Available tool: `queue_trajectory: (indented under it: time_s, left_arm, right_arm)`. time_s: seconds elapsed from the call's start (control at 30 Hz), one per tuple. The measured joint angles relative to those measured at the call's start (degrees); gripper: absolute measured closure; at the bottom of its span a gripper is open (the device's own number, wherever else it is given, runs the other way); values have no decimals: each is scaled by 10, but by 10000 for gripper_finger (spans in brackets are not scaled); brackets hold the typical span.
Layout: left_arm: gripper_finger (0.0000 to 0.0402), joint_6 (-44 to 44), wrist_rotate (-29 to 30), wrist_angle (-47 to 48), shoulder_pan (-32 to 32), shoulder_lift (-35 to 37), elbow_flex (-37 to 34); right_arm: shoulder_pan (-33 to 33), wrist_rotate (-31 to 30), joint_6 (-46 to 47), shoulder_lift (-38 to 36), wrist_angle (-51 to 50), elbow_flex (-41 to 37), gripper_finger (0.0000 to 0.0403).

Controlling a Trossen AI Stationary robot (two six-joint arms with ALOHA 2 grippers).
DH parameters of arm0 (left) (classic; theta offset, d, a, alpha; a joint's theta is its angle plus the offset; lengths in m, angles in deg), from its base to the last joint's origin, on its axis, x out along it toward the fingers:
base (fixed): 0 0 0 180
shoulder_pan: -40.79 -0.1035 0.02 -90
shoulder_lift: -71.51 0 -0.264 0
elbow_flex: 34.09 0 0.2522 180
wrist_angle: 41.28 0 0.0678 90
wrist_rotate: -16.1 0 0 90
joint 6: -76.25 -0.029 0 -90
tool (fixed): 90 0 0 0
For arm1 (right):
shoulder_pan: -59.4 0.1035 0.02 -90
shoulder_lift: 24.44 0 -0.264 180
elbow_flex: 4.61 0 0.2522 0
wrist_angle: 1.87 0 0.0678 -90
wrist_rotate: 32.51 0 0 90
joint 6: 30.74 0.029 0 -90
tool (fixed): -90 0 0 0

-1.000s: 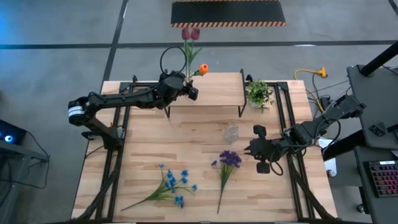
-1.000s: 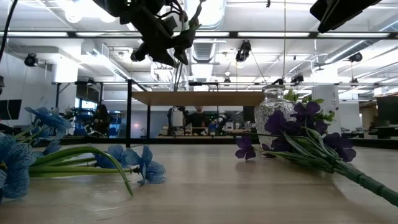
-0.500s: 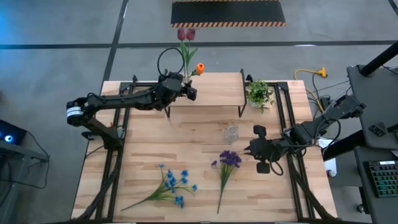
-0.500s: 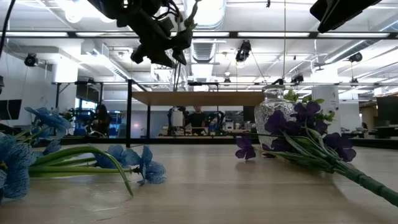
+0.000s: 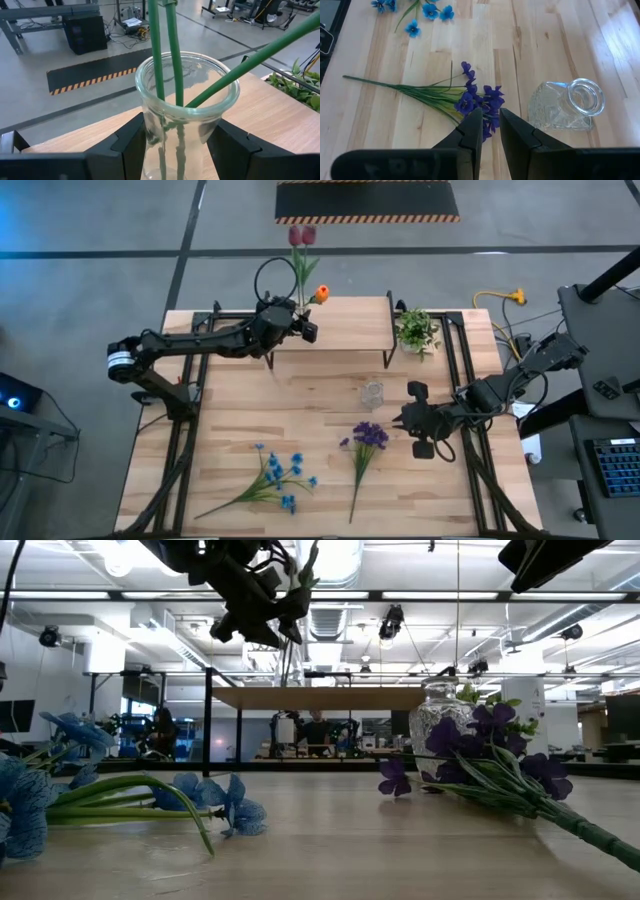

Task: Pick and place flowers into a vace then onto a shelf
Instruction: Put the left transparent vase with the tulips on the shelf

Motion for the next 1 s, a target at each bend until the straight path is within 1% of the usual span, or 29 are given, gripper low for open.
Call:
queue_trajectory:
  time_s: [0.3,0.67,1.0]
  left_arm:
    - [229,1,0,0,0,0,0]
    - [179,3,-6,7,1,-1,-3]
    - [173,-1,0,2,3,-1,-3]
  right_arm:
    - [0,0,-2,0,0,0,346]
    - [0,0,-2,0,0,0,346]
    - [0,0,-2,0,0,-1,346]
